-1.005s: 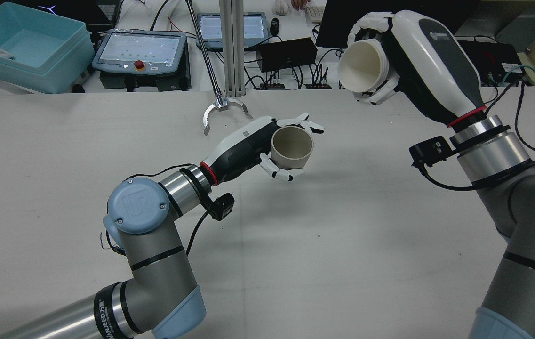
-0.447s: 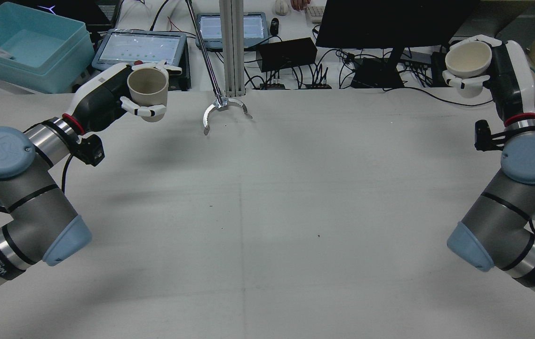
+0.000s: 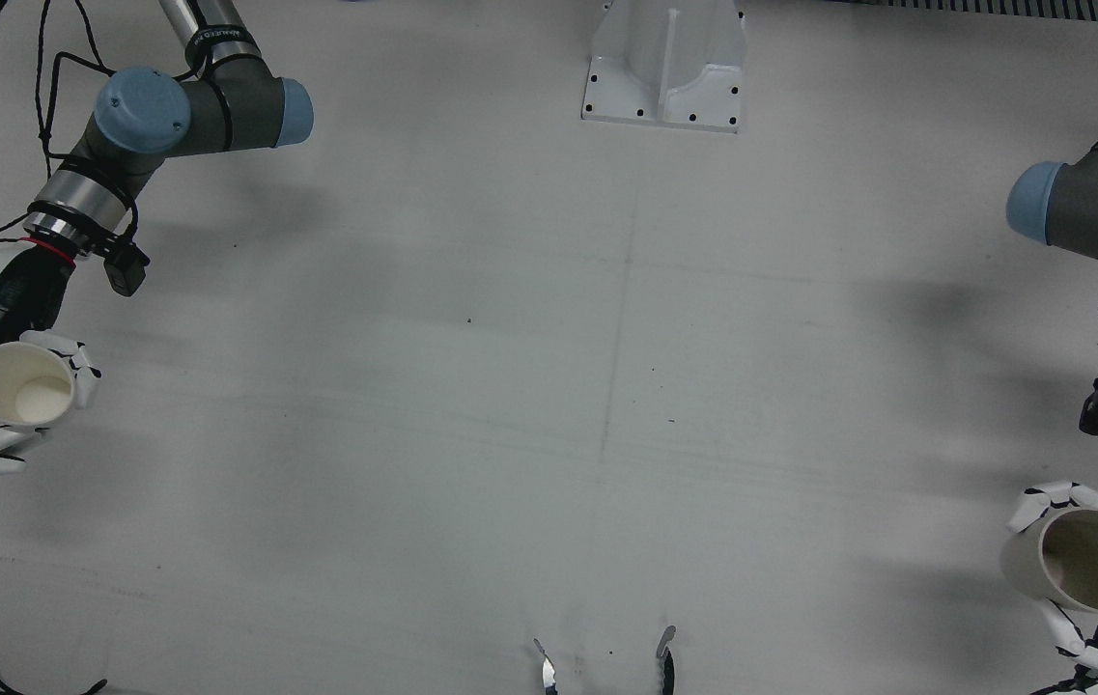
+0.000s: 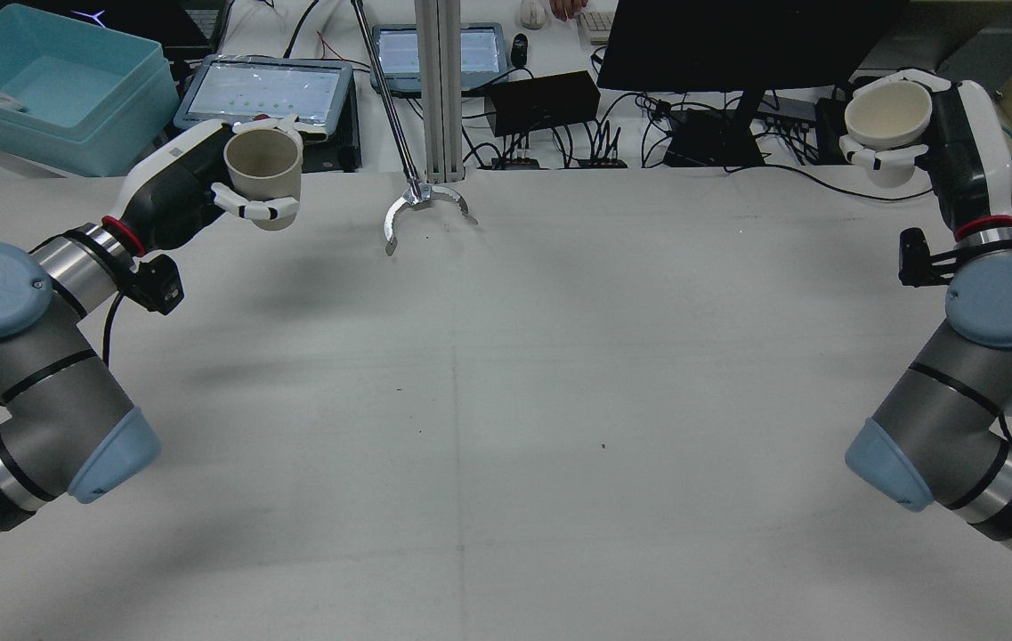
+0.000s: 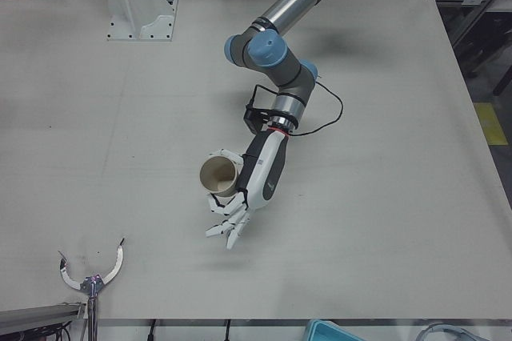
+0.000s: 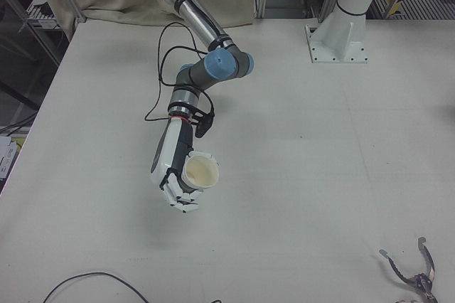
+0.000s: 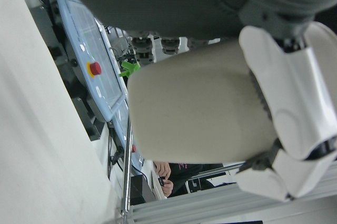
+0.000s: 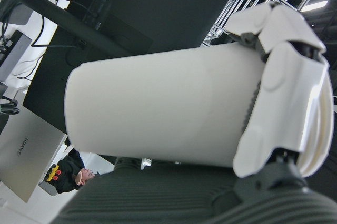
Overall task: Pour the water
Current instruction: 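Raise both held cups upright and move them apart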
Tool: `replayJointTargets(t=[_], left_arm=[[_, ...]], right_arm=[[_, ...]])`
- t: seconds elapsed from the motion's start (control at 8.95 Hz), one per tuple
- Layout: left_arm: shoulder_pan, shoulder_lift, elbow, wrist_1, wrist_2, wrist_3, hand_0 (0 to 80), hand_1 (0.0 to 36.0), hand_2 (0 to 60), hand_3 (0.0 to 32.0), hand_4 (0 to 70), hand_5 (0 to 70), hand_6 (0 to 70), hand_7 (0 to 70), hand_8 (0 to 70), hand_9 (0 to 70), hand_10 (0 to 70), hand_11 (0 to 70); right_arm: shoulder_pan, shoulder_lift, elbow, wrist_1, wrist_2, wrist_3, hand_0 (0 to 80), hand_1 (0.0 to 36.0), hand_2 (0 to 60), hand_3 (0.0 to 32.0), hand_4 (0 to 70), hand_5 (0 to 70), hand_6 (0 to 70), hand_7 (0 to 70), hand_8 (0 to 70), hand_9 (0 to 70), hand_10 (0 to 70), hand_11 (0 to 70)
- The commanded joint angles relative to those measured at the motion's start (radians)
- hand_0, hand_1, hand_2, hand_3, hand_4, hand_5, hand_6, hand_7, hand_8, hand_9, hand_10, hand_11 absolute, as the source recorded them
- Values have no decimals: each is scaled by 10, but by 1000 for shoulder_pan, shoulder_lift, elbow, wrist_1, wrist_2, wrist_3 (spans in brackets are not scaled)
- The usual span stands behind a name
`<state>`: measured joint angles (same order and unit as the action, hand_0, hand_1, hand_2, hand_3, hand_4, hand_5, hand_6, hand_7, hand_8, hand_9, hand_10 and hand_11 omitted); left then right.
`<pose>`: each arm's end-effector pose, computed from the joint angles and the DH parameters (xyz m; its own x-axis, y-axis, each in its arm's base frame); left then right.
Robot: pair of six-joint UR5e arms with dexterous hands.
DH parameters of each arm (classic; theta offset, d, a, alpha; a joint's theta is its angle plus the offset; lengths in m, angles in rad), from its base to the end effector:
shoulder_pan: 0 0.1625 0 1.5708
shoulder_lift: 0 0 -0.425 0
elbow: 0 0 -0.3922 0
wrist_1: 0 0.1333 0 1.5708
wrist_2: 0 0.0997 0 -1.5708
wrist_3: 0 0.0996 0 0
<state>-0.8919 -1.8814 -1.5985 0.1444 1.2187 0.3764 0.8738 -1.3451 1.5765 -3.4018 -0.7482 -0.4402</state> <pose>0.2531 -0.5806 0.5168 -0.9215 -0.2481 -0.2989 0.2341 0.2593 -0.9370 -0.1896 -0.5478 0.5884 -0.8895 -0.1037 0.4450 -0.4394 -0.0733 -0.8953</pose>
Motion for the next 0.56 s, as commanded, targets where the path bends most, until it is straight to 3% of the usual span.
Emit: replayJointTargets(t=[0.0, 0.22, 0.45], left_arm=[[-41, 151, 38, -123, -47, -1, 434, 97, 502, 0, 669, 700, 179, 211, 47, 52, 87, 125], [-41, 218, 60, -176, -83, -8, 437, 98, 497, 0, 663, 700, 172, 210, 44, 50, 84, 122], [-44, 255, 55, -187, -96, -11, 440, 99, 490, 0, 661, 700, 167, 207, 42, 48, 83, 120]], right_arm=[[-75, -75, -35, 38, -19, 57, 557, 266, 600, 0, 270, 700, 457, 405, 459, 592, 413, 598], [-40, -77, -35, 39, -22, 57, 560, 275, 600, 0, 269, 700, 463, 402, 469, 605, 426, 617], [8, -78, -33, 39, -31, 57, 548, 256, 600, 0, 257, 700, 440, 387, 459, 593, 417, 603]])
